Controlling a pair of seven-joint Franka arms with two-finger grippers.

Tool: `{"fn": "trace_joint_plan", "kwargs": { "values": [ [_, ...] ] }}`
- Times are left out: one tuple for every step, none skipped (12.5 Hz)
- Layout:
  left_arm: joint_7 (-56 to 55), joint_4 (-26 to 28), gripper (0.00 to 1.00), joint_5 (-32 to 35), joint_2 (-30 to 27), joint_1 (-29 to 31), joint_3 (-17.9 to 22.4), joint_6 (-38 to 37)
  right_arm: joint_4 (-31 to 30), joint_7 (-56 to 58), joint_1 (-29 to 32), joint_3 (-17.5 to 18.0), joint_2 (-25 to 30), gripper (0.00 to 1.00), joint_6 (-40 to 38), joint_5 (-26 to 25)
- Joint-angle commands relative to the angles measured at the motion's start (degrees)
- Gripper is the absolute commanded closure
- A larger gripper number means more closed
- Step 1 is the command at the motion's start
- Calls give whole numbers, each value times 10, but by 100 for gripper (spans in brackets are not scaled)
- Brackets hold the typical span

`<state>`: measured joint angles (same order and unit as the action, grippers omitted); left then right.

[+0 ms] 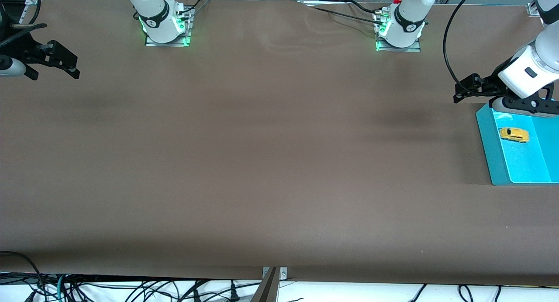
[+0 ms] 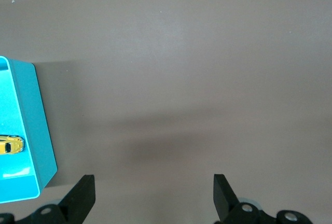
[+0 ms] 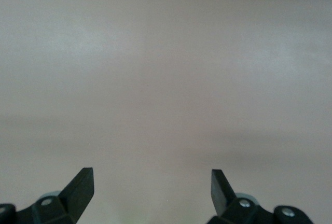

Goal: Wind and store yellow beetle car

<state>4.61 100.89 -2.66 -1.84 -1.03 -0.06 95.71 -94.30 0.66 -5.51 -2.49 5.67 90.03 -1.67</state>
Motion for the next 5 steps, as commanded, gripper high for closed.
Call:
{"fn": "trace_joint_plan", "kwargs": {
  "values": [
    [-6, -11, 0, -15, 5, 6, -2, -7, 16, 2, 1, -1, -3, 0, -14, 4],
    [-4, -11, 0, -15, 6, 9, -2, -7, 16, 2, 1, -2, -2, 0, -15, 4],
    [-4, -11, 0, -15, 7, 13, -2, -7, 16, 3, 1, -3, -2, 0, -20, 5],
    [-4, -11, 0, -15, 7, 13, -2, -7, 16, 2, 1, -7, -2, 0, -20, 5],
    [-4, -11, 0, -15, 7, 13, -2, -7, 16, 3, 1, -5, -2, 0, -20, 5]
  ]
}}
